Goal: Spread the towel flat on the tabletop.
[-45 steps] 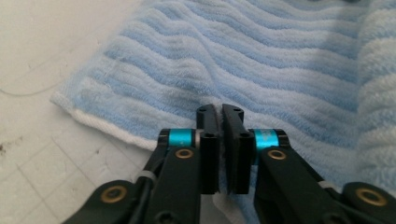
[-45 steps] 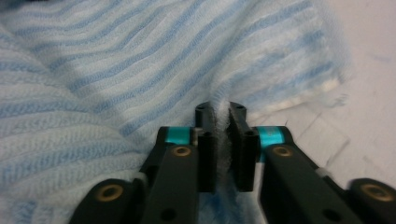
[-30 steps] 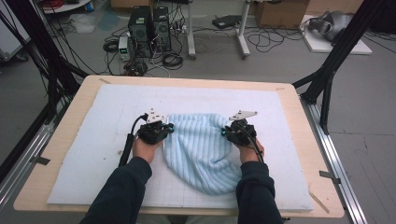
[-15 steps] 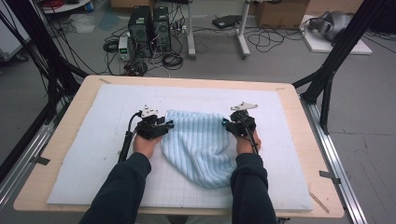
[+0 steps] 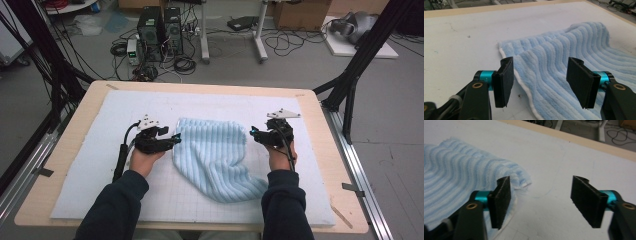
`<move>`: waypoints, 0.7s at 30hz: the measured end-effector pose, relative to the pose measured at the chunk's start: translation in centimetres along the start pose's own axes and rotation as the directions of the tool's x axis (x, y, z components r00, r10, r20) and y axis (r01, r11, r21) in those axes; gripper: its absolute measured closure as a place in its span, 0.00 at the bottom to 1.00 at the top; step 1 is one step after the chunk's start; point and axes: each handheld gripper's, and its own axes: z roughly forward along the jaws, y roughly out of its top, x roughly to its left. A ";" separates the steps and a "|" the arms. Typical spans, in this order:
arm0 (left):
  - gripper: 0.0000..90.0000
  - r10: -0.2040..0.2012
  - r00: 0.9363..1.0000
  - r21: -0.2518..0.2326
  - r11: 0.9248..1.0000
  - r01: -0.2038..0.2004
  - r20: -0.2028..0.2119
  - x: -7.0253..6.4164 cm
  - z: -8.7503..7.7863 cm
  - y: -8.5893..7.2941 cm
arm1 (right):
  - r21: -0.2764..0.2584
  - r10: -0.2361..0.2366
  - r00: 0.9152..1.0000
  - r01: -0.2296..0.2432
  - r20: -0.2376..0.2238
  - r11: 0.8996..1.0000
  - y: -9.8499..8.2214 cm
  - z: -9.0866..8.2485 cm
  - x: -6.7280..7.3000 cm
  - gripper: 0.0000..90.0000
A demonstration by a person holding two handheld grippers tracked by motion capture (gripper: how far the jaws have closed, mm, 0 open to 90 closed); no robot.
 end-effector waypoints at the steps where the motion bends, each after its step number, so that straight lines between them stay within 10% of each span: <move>1: 0.42 -0.001 1.000 -0.002 1.000 0.001 0.007 -0.1 -0.3 -0.1 | -0.029 0.001 1.000 -0.001 -0.007 1.000 -0.1 -0.6 -0.1 0.30; 9: 0.41 0.044 0.998 -0.025 0.999 -0.043 0.034 -1.0 -1.8 -0.8 | -0.120 -0.059 0.996 0.051 -0.066 0.992 -1.8 -3.9 -0.1 0.24; 14: 0.42 0.079 0.996 -0.036 0.996 -0.077 0.046 -1.3 -2.7 -1.1 | -0.116 -0.122 0.975 0.102 -0.185 0.988 -3.0 -4.8 1.0 0.26; 15: 0.42 0.093 0.995 -0.043 0.995 -0.091 0.048 -1.5 -2.9 -1.1 | -0.114 -0.184 0.941 0.158 -0.283 0.981 -3.6 -4.7 2.4 0.30; 18: 0.43 0.109 0.993 -0.047 0.993 -0.107 0.053 -1.5 -3.1 -1.4 | -0.101 -0.231 0.909 0.209 -0.347 0.973 -4.1 -4.3 3.9 0.33; 21: 0.43 0.104 0.993 -0.042 0.994 -0.102 0.053 -1.3 -3.4 -1.8 | -0.099 -0.322 0.817 0.315 -0.478 0.944 -5.2 -2.9 7.5 0.41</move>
